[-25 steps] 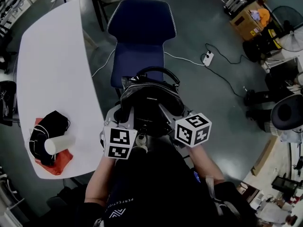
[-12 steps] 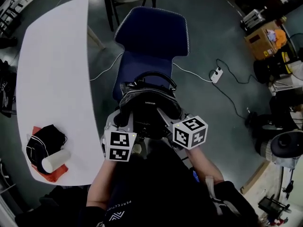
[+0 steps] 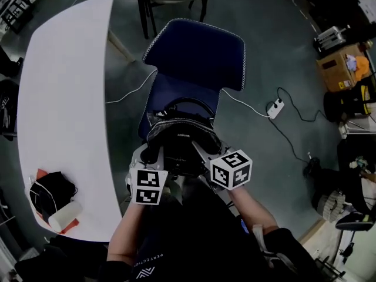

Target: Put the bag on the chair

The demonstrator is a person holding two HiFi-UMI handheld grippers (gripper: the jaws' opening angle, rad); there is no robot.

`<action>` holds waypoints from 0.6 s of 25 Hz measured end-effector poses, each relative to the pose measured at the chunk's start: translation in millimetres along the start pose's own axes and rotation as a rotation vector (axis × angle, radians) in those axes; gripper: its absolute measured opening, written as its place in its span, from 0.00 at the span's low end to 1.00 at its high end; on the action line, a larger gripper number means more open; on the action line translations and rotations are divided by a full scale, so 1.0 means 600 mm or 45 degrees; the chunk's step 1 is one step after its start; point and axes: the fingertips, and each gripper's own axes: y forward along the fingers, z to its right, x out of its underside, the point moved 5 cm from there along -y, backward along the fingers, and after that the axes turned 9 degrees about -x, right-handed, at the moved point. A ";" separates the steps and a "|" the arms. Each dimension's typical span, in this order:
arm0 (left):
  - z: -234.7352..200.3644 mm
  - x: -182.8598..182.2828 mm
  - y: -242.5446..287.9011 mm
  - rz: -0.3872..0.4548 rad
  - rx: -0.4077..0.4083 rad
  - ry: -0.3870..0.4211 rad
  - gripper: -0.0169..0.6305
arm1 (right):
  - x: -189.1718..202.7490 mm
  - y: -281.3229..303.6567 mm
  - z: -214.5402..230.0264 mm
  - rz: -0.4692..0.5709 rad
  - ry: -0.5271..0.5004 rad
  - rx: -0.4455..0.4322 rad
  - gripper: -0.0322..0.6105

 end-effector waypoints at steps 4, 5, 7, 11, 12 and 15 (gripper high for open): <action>-0.004 -0.007 0.041 -0.036 -0.014 -0.010 0.09 | -0.010 0.023 0.039 -0.026 0.012 -0.020 0.14; -0.006 -0.008 0.051 -0.043 -0.017 -0.010 0.09 | -0.013 0.030 0.048 -0.030 0.014 -0.023 0.14; -0.010 -0.008 0.069 -0.060 -0.022 -0.008 0.09 | -0.014 0.043 0.064 -0.038 0.023 -0.033 0.14; -0.020 -0.010 0.103 -0.087 -0.033 -0.004 0.09 | -0.018 0.068 0.094 -0.051 0.044 -0.053 0.14; -0.021 -0.011 0.113 -0.092 -0.034 -0.004 0.09 | -0.020 0.073 0.102 -0.052 0.049 -0.055 0.14; -0.023 -0.013 0.140 -0.110 -0.033 -0.005 0.09 | -0.021 0.086 0.126 -0.058 0.062 -0.054 0.14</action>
